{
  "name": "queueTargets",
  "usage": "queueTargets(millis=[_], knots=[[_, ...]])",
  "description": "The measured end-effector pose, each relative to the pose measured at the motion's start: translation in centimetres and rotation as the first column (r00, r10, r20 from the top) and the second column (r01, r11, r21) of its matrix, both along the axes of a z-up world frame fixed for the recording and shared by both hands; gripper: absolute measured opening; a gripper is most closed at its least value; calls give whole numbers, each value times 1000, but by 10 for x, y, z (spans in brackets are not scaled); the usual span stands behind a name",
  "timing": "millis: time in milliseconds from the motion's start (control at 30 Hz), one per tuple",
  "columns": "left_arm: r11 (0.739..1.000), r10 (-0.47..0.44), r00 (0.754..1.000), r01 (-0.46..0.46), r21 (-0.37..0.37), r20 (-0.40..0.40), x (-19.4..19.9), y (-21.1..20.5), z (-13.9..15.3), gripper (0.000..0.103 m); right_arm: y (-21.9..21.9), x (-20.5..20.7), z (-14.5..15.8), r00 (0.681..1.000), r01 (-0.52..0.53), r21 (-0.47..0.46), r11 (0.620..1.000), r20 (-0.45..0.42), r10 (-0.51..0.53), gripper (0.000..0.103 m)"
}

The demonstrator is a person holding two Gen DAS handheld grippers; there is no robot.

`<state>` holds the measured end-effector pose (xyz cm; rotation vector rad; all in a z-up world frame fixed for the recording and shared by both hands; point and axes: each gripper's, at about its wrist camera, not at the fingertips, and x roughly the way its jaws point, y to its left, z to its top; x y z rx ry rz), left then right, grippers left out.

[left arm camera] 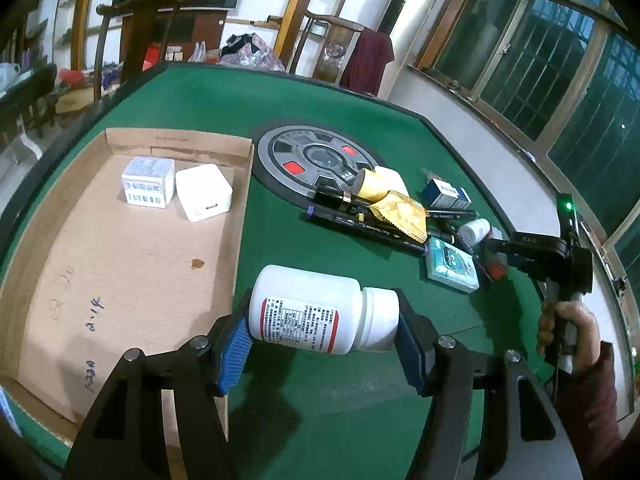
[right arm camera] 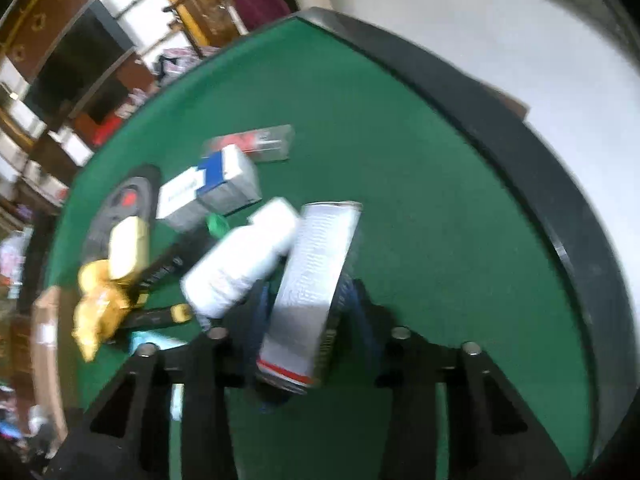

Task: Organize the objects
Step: 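Grasp the long white box with red stripe with the right tool, then carry the pill bottle and long box into the cardboard box, release both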

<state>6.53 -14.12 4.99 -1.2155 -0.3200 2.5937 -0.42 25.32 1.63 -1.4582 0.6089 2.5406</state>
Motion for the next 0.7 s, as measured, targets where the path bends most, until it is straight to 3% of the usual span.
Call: queueTargets(millis=[200,333,467,567,700], knots=[[1000,16,1000,-16,-5,-9,3,-6,2,58,-1,-1,-3,1000,-13,60,998,-20,14,25],[999,49,998,-49,7,-34,8,-26,11,58,14,22,9,997,-6,-34,999,-76,3,24],[995,103,993,-103,-7,-57,10,-55,22,58,8,47,46,982,-81,-127,989,-178,57,25],[983,165,983,-170,-64,-76,6,-83,29,58,-23,50,74,959,-199,-165,966,-236,157,25],[965,230,970,-237,-108,-75,-14,-120,30,58,-109,34,95,898,-399,-181,899,-275,343,25]])
